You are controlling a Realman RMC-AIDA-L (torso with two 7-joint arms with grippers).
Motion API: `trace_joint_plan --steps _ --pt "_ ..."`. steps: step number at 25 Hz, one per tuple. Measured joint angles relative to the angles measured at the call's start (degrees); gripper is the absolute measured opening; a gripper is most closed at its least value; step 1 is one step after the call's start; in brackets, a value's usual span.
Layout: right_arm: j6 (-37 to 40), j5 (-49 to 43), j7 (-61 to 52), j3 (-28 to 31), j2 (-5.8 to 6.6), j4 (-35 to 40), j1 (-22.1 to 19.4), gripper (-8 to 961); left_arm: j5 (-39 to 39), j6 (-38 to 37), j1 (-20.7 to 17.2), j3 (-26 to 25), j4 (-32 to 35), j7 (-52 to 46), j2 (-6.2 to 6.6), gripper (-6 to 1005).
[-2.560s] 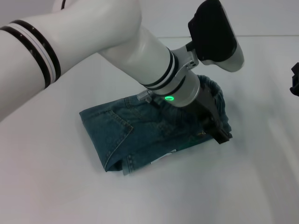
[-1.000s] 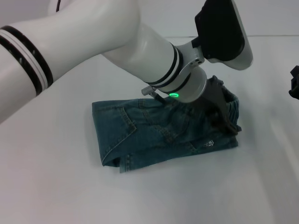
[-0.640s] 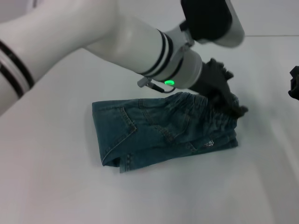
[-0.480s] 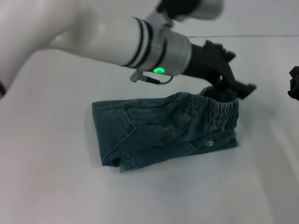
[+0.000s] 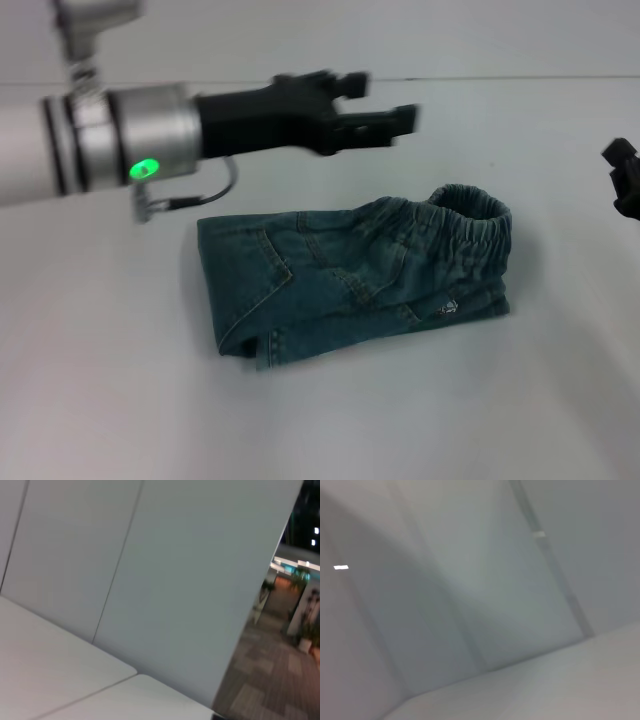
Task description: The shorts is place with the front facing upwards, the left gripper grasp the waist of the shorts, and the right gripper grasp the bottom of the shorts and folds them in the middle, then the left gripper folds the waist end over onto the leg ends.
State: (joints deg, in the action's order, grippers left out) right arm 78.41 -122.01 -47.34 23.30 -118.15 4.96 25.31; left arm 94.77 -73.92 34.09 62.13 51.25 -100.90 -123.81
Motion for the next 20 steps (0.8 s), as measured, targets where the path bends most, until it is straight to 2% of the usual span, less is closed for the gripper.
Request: trace_joint_plan --steps 2,3,6,8,9,12,15,20 --pt "7.69 -0.02 -7.99 -8.88 0.69 6.75 0.74 28 0.20 -3.73 -1.48 -3.99 -3.66 3.30 0.67 916" --pt "7.69 -0.02 -7.99 -8.88 0.69 6.75 0.74 35 0.35 -5.23 -2.64 -5.09 -5.45 4.87 1.30 916" --pt "14.94 -0.02 -16.47 -18.35 1.18 15.49 0.99 54 1.59 -8.85 -6.86 -6.34 -7.52 8.37 2.96 916" --pt "18.60 -0.03 -21.52 -25.16 1.41 21.29 0.76 67 4.65 -10.99 -9.71 -8.69 -7.20 9.60 3.16 916" --pt "19.88 -0.02 -23.61 -28.13 1.48 23.74 0.61 73 6.68 -11.98 -10.90 -10.41 -6.58 9.98 3.04 916" --pt "22.28 -0.04 -29.66 -35.53 1.57 30.26 -0.42 188 11.77 -14.87 -14.04 -14.94 -5.11 11.14 2.33 916" --pt "23.48 -0.57 -31.66 -42.05 1.59 35.03 -1.81 304 13.91 -16.52 -15.80 -16.98 -4.46 11.81 1.98 916" --pt "25.78 -5.58 -32.33 -46.05 1.68 38.44 -2.41 504 15.49 -17.59 -17.31 -17.65 -3.00 12.07 1.45 916"
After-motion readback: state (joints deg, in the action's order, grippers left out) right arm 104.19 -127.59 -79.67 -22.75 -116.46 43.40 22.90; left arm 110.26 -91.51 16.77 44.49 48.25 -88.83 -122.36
